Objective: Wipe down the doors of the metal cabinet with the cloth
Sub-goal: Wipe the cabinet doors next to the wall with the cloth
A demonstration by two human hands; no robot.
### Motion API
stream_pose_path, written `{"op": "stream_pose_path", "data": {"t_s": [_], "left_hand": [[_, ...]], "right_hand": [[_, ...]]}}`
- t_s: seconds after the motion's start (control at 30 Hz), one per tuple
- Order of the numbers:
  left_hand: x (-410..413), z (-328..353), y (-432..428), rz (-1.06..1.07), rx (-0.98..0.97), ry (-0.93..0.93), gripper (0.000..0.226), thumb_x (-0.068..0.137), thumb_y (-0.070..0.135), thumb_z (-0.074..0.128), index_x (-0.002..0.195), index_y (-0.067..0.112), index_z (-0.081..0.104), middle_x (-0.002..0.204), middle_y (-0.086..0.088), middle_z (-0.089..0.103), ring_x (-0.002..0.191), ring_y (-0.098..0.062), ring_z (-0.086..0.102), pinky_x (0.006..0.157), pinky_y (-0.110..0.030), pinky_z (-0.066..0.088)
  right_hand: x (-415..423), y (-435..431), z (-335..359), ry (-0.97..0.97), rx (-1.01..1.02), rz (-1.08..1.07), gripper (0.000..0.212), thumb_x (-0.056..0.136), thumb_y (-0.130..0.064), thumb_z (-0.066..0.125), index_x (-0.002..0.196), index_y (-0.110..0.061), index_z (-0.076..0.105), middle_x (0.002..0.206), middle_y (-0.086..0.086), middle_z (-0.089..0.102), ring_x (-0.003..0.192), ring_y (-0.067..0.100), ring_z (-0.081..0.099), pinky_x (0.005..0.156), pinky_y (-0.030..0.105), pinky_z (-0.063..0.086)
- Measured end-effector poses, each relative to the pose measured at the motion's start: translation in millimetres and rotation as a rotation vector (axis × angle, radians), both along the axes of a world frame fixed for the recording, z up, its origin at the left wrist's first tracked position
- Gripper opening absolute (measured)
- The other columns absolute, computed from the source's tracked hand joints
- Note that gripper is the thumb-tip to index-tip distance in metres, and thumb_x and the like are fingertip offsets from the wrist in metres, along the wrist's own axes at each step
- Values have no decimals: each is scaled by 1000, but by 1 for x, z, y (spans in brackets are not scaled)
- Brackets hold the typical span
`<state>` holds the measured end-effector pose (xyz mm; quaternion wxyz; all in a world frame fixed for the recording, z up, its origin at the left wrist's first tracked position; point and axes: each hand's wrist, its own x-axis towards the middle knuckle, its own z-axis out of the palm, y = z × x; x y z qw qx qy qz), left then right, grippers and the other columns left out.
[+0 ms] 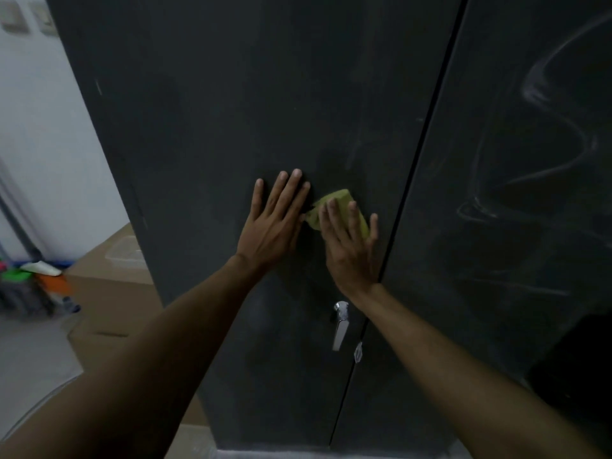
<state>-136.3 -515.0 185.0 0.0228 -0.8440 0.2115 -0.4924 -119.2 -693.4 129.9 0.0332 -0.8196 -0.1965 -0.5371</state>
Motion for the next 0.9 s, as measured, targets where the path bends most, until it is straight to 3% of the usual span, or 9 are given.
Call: {"op": "stream_pose_path", "data": {"t_s": [0.17,0.23,0.33,0.5,0.57,0.63,0.73,0.83,0.9], "left_hand": [[3,12,4,-18,-6,5,51,101,27,34,146,3,33,153,-21,31,142,-35,25,113,-58,16],[5,16,5,-24,10,-22,50,101,25,36,146,3,35,152,-20,33,142,-34,25,113,-58,17],[9,21,8,-53,17,-53,50,101,24,38,146,3,36,152,-19,34,142,-34,27,112,-59,17],[20,31,11,-82,6,-100,50,102,24,37,147,5,33,154,-17,32,143,-31,24,114,-58,13],[25,37,13,-105,27,-121,50,102,24,37,148,6,32,154,-16,31,144,-30,22,116,-56,8],[31,40,16,-124,41,-152,49,102,24,37,148,7,32,155,-15,29,145,-28,20,117,-54,4],[37,39,19,-146,54,-201,50,103,23,38,149,9,30,157,-10,23,147,-26,16,117,-54,3],[40,41,21,-149,58,-223,50,103,23,37,150,10,28,158,-9,22,148,-25,13,118,-54,2],[42,49,23,-152,69,-223,49,104,25,34,151,10,27,158,-10,23,148,-24,11,118,-53,0]], "right_hand": [[-6,-18,-17,7,-47,-72,82,90,-13,65,153,-20,13,162,-6,-10,149,20,-6,111,61,15],[-9,-33,-21,40,93,-90,72,92,-17,62,151,-17,21,161,-3,7,148,23,7,110,64,17],[-12,-34,-14,105,333,-104,60,101,-24,40,153,-17,12,157,0,17,147,25,8,111,63,12],[-9,1,-8,22,66,-117,75,86,-11,68,148,-17,26,158,1,19,142,32,23,110,61,16],[-3,10,8,-14,15,-128,71,92,-17,59,151,-18,19,163,-1,1,145,30,17,112,61,13],[3,14,25,-64,23,-133,66,97,-22,49,153,-18,15,162,-1,4,149,25,4,113,60,10],[5,6,33,-62,178,-144,56,100,-25,40,152,-17,18,153,2,30,149,21,4,111,60,13],[-1,-2,18,-15,440,-155,54,100,-24,37,150,-13,20,154,3,22,145,25,14,112,61,15],[-6,3,3,17,451,-156,54,100,-22,37,150,-11,20,156,3,18,146,28,12,112,62,16]]}}
